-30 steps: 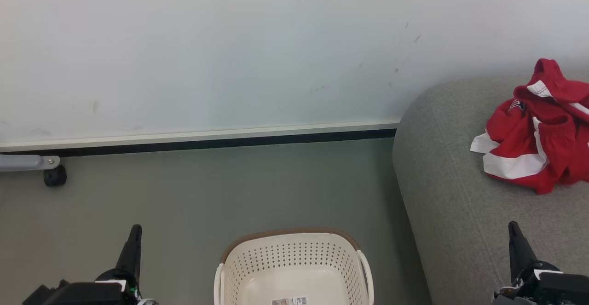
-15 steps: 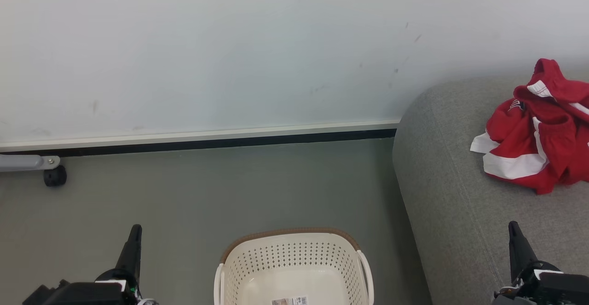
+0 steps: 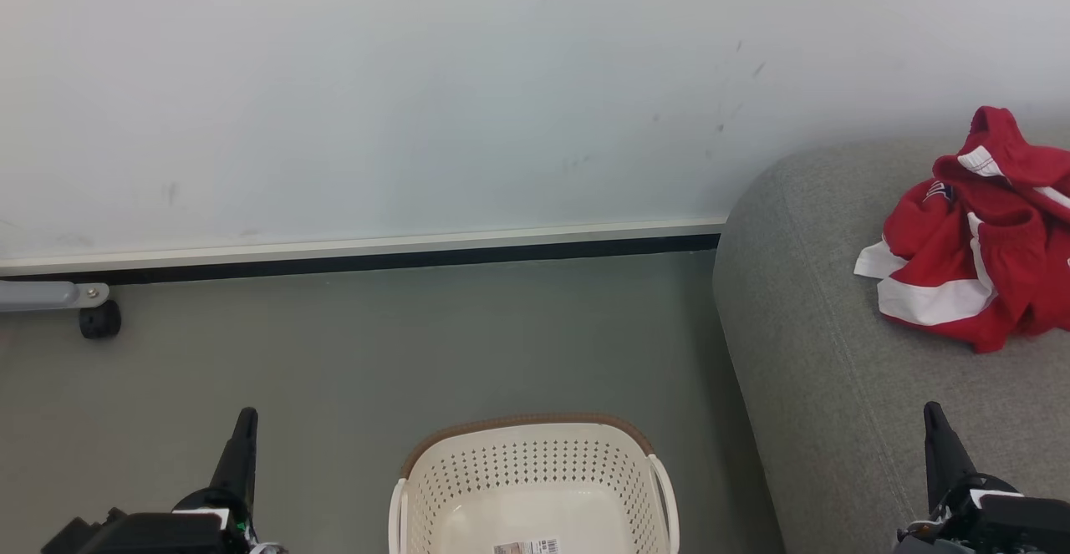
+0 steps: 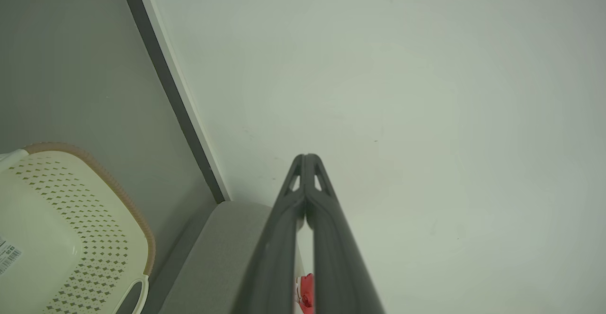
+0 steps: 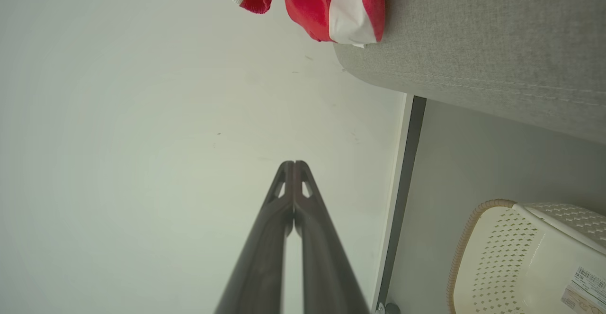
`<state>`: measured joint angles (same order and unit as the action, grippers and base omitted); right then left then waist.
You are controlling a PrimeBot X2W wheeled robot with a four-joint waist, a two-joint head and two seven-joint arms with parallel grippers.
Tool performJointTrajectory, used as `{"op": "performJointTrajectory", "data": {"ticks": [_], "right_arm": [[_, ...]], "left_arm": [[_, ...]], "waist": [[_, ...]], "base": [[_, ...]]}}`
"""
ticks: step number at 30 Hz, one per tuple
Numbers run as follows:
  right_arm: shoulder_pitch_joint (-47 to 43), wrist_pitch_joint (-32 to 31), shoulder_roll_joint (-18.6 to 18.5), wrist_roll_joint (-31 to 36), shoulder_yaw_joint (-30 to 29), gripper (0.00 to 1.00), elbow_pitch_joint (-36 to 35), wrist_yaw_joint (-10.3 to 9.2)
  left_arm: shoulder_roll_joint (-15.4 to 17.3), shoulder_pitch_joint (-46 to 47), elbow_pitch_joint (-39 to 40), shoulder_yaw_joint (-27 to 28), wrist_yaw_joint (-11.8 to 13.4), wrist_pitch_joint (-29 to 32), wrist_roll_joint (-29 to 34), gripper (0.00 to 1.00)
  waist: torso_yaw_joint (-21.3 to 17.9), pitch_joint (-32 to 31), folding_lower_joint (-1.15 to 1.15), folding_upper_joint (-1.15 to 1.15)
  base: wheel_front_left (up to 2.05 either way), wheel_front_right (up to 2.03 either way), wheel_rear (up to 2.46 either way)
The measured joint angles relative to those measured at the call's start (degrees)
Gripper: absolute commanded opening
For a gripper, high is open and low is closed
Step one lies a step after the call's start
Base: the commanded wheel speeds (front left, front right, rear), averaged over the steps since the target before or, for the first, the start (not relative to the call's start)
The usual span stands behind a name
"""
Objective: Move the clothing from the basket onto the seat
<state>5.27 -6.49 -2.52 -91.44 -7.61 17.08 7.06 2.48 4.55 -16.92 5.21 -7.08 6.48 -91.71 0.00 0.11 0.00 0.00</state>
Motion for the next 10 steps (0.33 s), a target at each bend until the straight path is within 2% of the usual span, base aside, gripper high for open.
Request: {"op": "performJointTrajectory", "data": {"ticks": [10], "right_arm": [[0.00, 0.00, 0.00, -0.01, 0.00, 0.00, -0.01, 0.00]], "left_arm": [[0.00, 0.00, 0.00, 0.00, 0.00, 0.00, 0.00, 0.00]], "waist": [[0.00, 0.00, 0.00, 0.00]], "base": [[0.00, 0.00, 0.00]]}}
